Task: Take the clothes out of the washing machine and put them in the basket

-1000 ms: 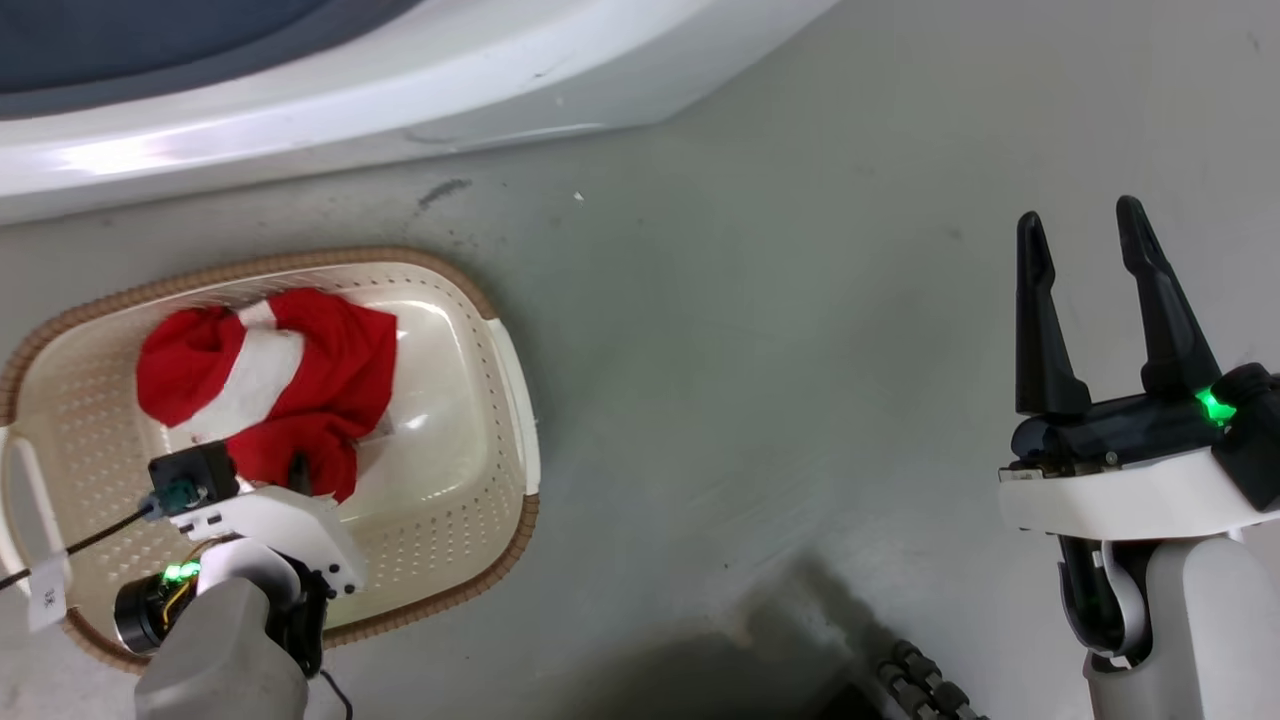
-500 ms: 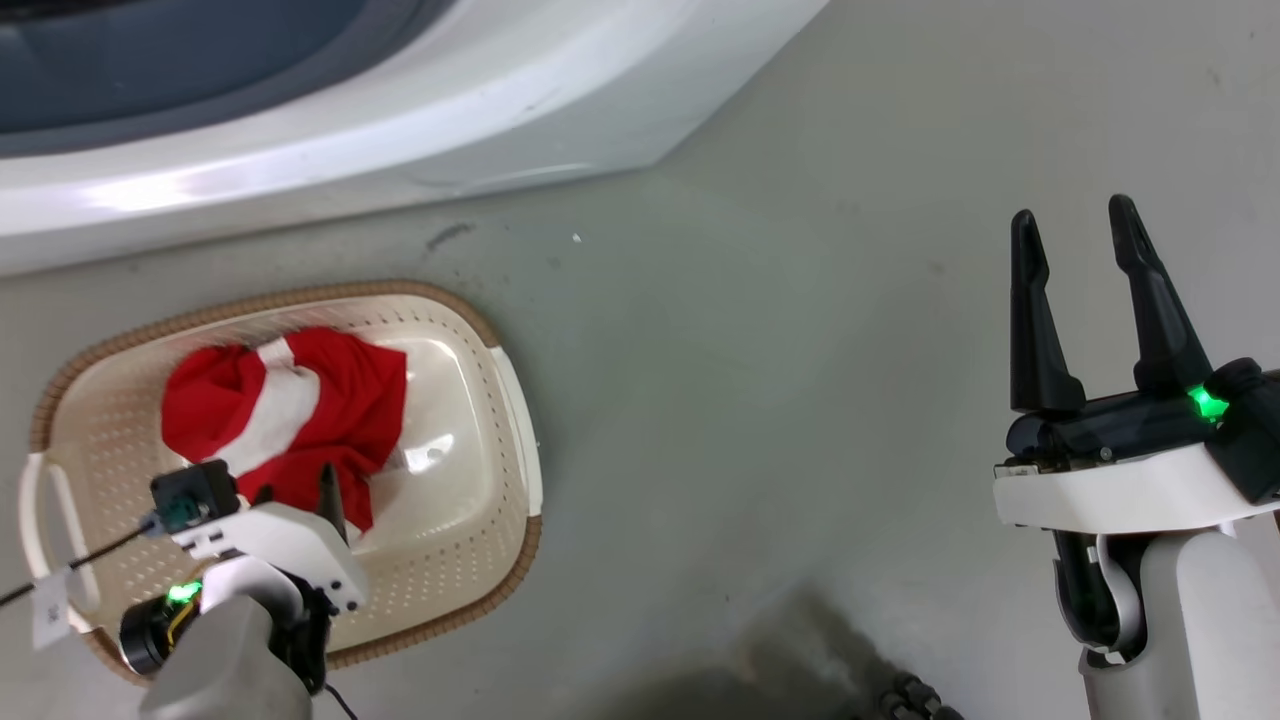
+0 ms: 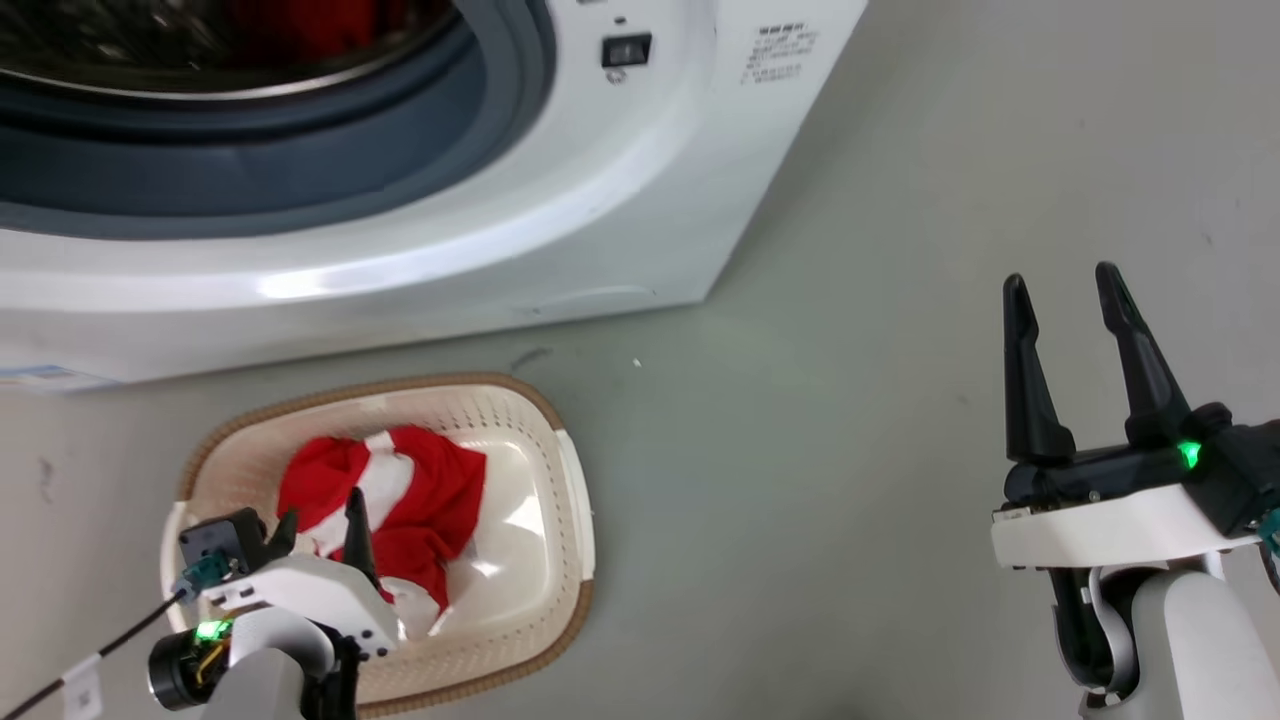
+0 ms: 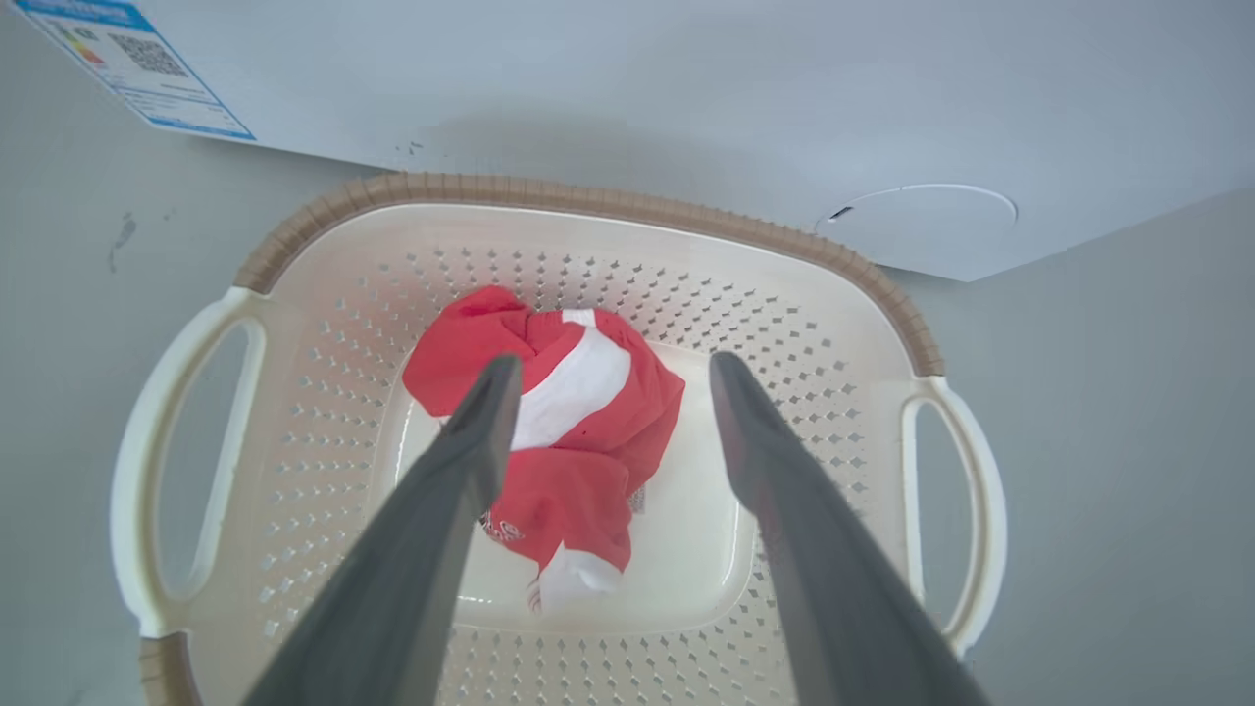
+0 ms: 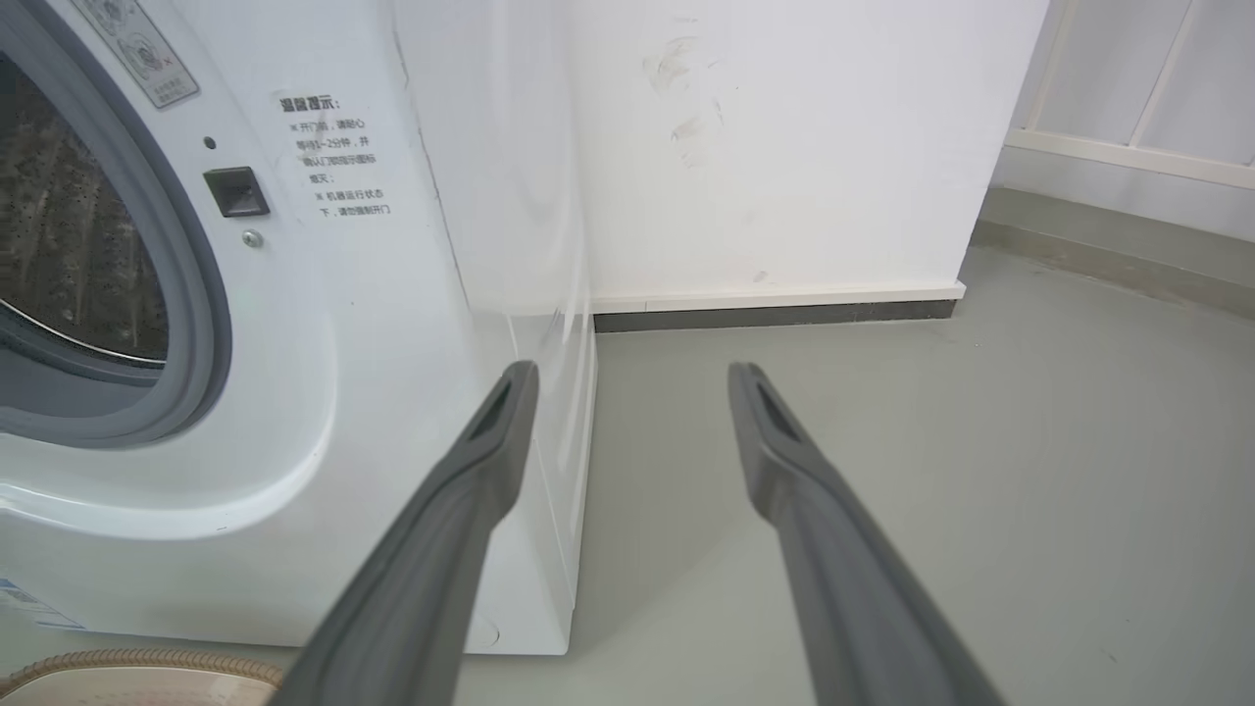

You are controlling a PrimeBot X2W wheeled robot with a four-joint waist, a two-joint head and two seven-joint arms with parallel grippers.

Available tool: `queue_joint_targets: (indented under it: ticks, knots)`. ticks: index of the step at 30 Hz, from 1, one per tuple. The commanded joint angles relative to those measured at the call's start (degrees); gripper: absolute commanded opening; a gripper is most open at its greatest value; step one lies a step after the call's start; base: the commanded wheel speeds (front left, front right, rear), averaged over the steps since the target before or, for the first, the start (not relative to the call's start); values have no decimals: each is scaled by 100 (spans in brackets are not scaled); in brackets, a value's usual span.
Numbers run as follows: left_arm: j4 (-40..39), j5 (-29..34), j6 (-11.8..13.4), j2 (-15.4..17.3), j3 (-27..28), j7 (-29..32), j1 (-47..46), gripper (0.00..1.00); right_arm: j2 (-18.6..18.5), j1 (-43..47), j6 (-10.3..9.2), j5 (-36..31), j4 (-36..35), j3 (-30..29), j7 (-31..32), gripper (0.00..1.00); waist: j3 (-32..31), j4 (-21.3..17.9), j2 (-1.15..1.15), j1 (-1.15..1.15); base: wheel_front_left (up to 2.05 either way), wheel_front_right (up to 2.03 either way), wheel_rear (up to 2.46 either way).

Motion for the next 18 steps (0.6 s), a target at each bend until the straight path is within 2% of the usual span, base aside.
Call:
queue_joint_targets:
  ticks: [1, 12, 18]
  knots:
    - [-118, 91, 25, -65, 54, -14, 146, 100, 1, 72, -2, -40, 17, -10, -11, 100, -293, 179, 0, 0, 0, 0, 0]
    - [-2061, 861, -87, -309, 468, -14, 601, 100, 2, 319, -2, -4, 61, -47, 61, 100, -778, 345, 0, 0, 0, 0, 0]
    - [-2935, 1203, -198, -293, 517, -14, 580, 100, 1, 453, -2, 166, 61, -21, 60, 100, -925, 297, 0, 0, 0, 0, 0]
